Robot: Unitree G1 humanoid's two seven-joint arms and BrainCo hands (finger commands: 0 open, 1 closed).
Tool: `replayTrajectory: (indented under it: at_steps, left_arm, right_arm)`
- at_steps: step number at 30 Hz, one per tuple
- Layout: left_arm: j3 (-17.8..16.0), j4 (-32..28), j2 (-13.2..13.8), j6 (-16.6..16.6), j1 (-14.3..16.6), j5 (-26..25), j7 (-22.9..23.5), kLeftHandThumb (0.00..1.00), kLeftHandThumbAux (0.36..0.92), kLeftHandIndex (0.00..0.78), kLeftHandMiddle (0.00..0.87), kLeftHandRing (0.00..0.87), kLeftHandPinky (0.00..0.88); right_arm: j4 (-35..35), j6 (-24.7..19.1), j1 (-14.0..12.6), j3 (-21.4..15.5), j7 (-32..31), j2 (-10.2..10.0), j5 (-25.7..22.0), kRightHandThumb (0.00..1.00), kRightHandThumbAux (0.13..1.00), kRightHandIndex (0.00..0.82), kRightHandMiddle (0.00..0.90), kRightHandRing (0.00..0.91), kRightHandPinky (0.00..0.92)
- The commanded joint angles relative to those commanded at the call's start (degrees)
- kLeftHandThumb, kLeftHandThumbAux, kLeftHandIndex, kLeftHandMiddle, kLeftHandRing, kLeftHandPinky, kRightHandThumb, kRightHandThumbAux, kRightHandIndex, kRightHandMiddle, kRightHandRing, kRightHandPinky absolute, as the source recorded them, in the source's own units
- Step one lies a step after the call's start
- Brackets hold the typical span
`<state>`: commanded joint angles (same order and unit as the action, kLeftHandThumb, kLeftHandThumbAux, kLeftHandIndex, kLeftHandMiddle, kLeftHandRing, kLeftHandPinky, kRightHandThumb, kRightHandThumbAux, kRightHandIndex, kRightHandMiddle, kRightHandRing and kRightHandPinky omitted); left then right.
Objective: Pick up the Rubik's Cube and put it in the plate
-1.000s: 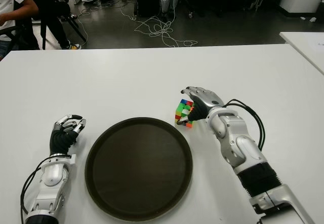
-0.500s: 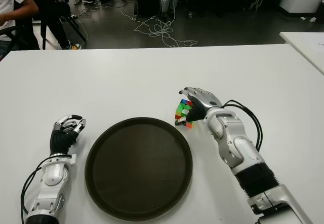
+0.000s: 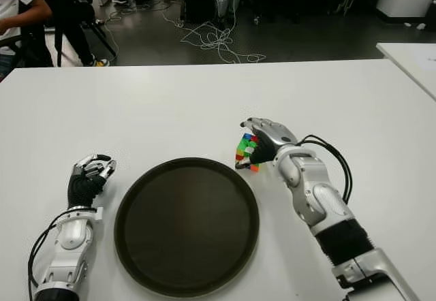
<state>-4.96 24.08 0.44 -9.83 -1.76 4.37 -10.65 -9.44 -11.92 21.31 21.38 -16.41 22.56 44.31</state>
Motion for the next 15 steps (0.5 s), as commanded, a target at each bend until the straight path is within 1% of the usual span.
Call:
replayTrajectory:
  at_steps: [15]
  left_arm:
    - [-0.4, 0.6, -0.3, -1.2, 0.2, -1.0, 0.6, 0.704, 0.708, 0.442, 0.804, 0.830, 0.814]
  right_arm:
    - [-0.4, -0.6, 0.2, -0.1, 0.3, 0.3, -0.4, 0.000, 0.621, 0.000, 0.000, 0.000, 0.000]
